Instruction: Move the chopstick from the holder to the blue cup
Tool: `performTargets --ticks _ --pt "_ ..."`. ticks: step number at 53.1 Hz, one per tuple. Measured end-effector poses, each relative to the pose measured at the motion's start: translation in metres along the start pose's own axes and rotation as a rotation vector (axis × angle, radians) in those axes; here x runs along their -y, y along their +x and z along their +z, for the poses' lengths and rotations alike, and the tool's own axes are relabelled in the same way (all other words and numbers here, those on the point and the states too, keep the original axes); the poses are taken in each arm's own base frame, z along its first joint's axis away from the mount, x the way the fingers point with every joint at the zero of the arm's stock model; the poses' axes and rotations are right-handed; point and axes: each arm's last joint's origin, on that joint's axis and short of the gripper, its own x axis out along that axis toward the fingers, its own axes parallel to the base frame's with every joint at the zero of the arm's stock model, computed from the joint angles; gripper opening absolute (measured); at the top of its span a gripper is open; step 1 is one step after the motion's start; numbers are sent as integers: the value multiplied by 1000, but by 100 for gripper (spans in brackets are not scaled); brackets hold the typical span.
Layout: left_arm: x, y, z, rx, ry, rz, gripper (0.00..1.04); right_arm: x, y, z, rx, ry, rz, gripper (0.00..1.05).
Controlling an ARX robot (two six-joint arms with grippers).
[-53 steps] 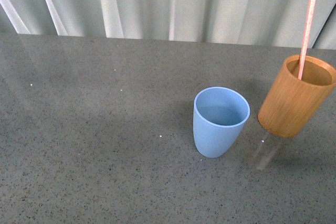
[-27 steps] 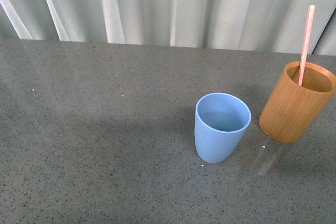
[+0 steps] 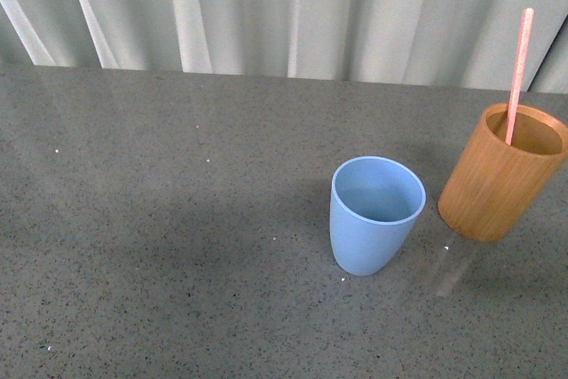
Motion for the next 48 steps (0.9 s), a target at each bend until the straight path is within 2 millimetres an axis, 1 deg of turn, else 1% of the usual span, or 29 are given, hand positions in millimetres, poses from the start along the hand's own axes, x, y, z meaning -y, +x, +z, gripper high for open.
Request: performTargets --ticks 48 --pt "0 -30 5 18 0 -2 4 0 0 0 0 0 0 95"
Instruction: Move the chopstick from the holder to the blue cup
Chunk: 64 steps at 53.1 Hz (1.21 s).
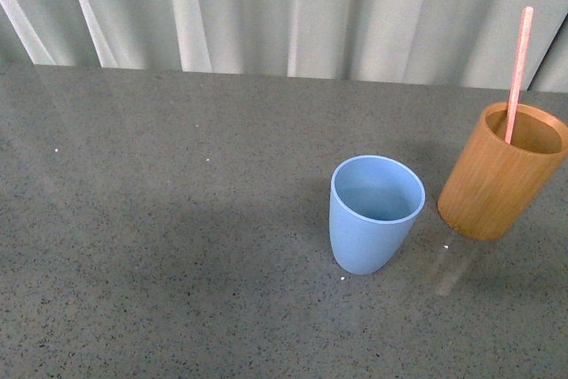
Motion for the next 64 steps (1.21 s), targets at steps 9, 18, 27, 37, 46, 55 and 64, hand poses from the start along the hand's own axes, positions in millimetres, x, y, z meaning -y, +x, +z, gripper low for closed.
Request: performTargets --ticks 9,18,27,37,46,55,64 --pt "0 -3 0 0 0 0 4 0 0 0 0 0 0 95" --pt "0 -5 0 0 0 0 4 0 0 0 0 0 0 95" --pt "0 -17 -3 -2 0 -2 4 0 0 0 0 0 0 95" --pt "0 -17 -3 -6 0 -1 21 0 0 0 0 0 0 95" --pt "0 -17 -3 -6 0 -1 53 0 0 0 0 0 0 95" --pt "0 -17 -3 -6 0 -1 80 0 0 0 0 0 0 95" --pt "0 -17 -3 -7 0 -1 99 1 1 -1 -191 83 -58 95"
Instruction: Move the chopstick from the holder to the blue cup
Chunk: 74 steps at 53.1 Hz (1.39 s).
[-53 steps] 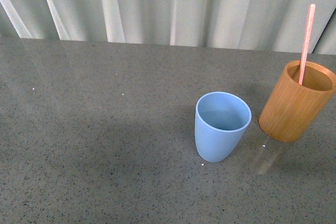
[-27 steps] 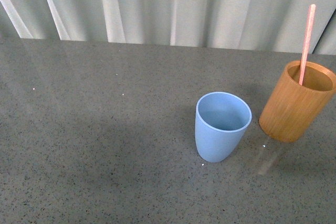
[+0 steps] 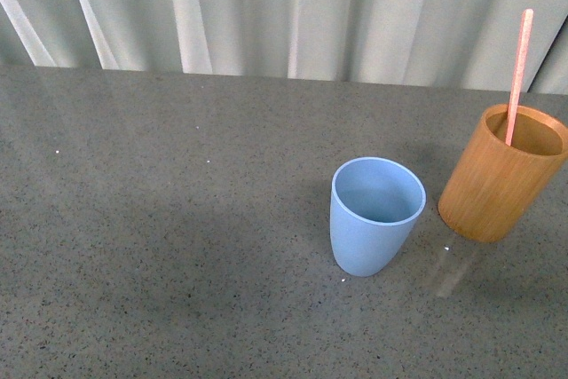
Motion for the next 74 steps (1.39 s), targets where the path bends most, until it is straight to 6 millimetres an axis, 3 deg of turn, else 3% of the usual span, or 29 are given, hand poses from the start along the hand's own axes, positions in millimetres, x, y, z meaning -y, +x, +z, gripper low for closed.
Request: performTargets --ticks 4,8,17,25,34,56,74 --pt "0 0 0 1 0 -1 98 2 7 -1 -158 70 -22 95" --pt "0 0 0 0 0 0 98 3 21 3 -183 121 27 95" --pt "0 0 0 1 0 0 98 7 80 32 -116 106 120 95" --pt "0 0 0 1 0 0 98 -2 127 26 -164 35 166 95" --pt "0 0 0 1 0 0 98 -12 161 21 -196 -21 194 95" --pt "0 0 0 1 0 0 98 -27 218 22 -196 -125 166 95" --pt "0 0 0 1 0 0 98 -33 243 27 -174 -129 160 95"
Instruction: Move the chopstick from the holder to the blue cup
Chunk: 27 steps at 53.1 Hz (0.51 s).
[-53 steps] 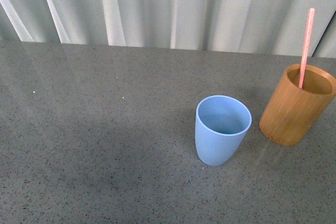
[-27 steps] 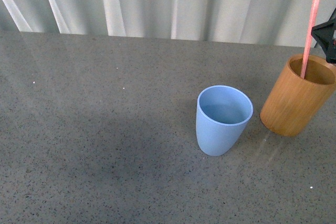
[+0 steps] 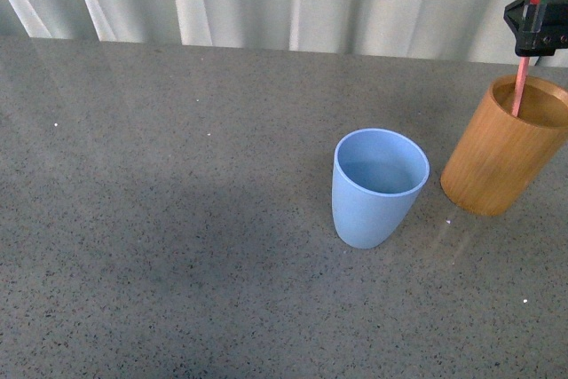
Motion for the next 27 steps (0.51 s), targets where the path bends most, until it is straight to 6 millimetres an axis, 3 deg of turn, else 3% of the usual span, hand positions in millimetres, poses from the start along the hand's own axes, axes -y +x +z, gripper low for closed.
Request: performTargets --ticks 20,23,27 --pt "0 0 0 0 0 0 98 1 18 -4 -8 5 -5 95" --pt "0 0 0 0 0 0 98 1 20 -5 -7 8 -4 89" --pt "0 0 0 0 0 0 98 1 22 -7 -11 9 -3 71"
